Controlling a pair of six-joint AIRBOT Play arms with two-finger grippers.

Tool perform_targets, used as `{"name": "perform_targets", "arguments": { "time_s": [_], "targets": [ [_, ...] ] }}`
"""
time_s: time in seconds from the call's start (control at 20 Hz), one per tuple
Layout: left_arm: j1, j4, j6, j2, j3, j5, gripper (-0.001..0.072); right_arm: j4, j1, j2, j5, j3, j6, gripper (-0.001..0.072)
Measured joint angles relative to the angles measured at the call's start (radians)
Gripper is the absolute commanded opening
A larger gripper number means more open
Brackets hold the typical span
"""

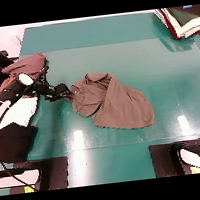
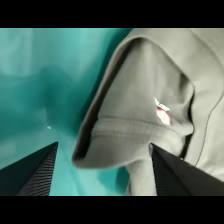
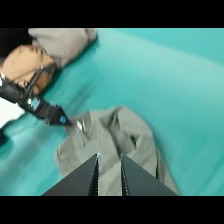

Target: Fold the shirts.

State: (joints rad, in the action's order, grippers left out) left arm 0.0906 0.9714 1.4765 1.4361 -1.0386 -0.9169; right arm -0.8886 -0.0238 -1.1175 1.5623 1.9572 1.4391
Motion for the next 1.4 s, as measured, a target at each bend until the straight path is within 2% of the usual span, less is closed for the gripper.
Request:
{"name": "perform_targets", "arguments": {
  "time_s": [0.05, 0.1, 0.15, 0.35, 0.4, 0.45, 0.5, 0.55, 0.65, 0.8, 1.05, 1.1, 1.15, 1.25, 1.4],
  "targets": [
    [0.0, -0.016, -0.009, 0.005, 0.007, 0.014, 0.0474, -0.001, 0.0, -0.001, 0.007, -0.025, 0.003, 0.0157],
    [-0.002, -0.029, -0.016, 0.011, 0.013, 0.026, 0.0217, -0.002, -0.003, -0.001, 0.016, -0.056, 0.006, 0.0157],
    [-0.002, -0.038, -0.021, 0.012, 0.016, 0.039, 0.0049, -0.002, -0.01, 0.0, 0.02, -0.096, 0.007, 0.0156],
    [-0.002, -0.055, -0.035, 0.014, -0.013, 0.056, 0.0029, -0.009, -0.117, 0.04, 0.033, -0.336, 0.0, 0.0162],
    [-0.002, -0.052, -0.04, 0.014, -0.032, 0.05, 0.0029, -0.027, -0.162, 0.061, 0.033, -0.415, -0.007, 0.0272],
    [-0.002, -0.048, -0.048, 0.014, -0.055, 0.041, 0.0029, -0.06, -0.215, 0.085, 0.033, -0.512, -0.013, 0.0491],
    [-0.002, -0.045, -0.054, 0.014, -0.077, 0.033, 0.0029, -0.1, -0.265, 0.108, 0.03, -0.61, -0.019, 0.053],
    [-0.002, -0.042, -0.058, 0.014, -0.099, 0.027, 0.0029, -0.14, -0.319, 0.127, 0.01, -0.72, -0.022, 0.0527],
    [-0.002, -0.04, -0.064, 0.014, -0.132, 0.02, 0.003, -0.174, -0.408, 0.145, -0.044, -0.94, -0.035, 0.0478],
    [-0.002, -0.037, -0.069, 0.015, -0.154, 0.013, 0.0029, -0.128, -0.454, 0.117, -0.146, -1.216, -0.097, 0.0435],
    [-0.002, -0.035, -0.071, 0.015, -0.166, 0.009, 0.003, -0.041, -0.308, -0.019, -0.314, -1.394, -0.152, 0.0425],
    [-0.002, -0.035, -0.071, 0.015, -0.166, 0.008, 0.003, -0.021, -0.259, -0.046, -0.332, -1.394, -0.158, 0.0364],
    [-0.002, -0.035, -0.072, 0.015, -0.167, 0.008, 0.003, -0.015, -0.216, -0.069, -0.349, -1.386, -0.161, 0.0209],
    [-0.002, -0.035, -0.071, 0.014, -0.168, 0.005, 0.0028, -0.025, -0.14, -0.107, -0.392, -1.356, -0.167, 0.0012],
    [-0.002, -0.017, -0.072, -0.03, -0.175, 0.006, 0.0028, -0.061, -0.084, -0.108, -0.423, -1.272, -0.17, 0.0012]
  ]
}}
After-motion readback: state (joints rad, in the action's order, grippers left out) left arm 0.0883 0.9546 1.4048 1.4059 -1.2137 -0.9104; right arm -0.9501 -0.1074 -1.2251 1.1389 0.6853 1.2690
